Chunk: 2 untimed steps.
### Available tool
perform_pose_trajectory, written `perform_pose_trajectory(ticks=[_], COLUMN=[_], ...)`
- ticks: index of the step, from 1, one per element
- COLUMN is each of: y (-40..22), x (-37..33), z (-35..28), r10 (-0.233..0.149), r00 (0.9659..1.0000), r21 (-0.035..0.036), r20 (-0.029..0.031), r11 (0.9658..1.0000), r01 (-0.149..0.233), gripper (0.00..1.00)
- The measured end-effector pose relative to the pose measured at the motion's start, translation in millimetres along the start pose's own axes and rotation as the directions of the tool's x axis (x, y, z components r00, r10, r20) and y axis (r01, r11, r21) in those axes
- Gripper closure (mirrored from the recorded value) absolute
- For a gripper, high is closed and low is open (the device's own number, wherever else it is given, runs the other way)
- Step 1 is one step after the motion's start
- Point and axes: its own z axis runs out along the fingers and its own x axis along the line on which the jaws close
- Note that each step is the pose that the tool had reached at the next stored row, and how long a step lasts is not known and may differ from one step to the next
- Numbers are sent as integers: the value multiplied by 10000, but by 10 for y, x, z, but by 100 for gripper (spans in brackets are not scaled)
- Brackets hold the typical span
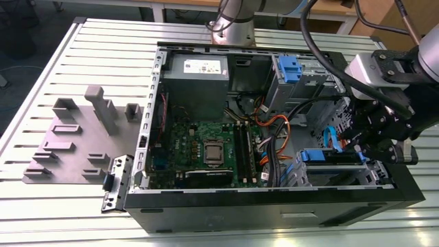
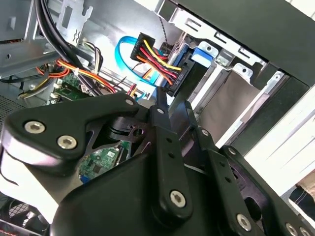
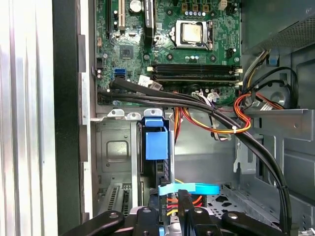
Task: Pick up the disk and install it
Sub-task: 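Insert the second disk wire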
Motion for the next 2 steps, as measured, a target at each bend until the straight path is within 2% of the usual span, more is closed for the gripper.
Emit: perform_pose_trajectory(ticks=[2], y=[3], x=[0], z=[0], r10=[0], r00=[10000], r21=[0], r20=[-1], r11=[10000], r01=[0], gripper=[70])
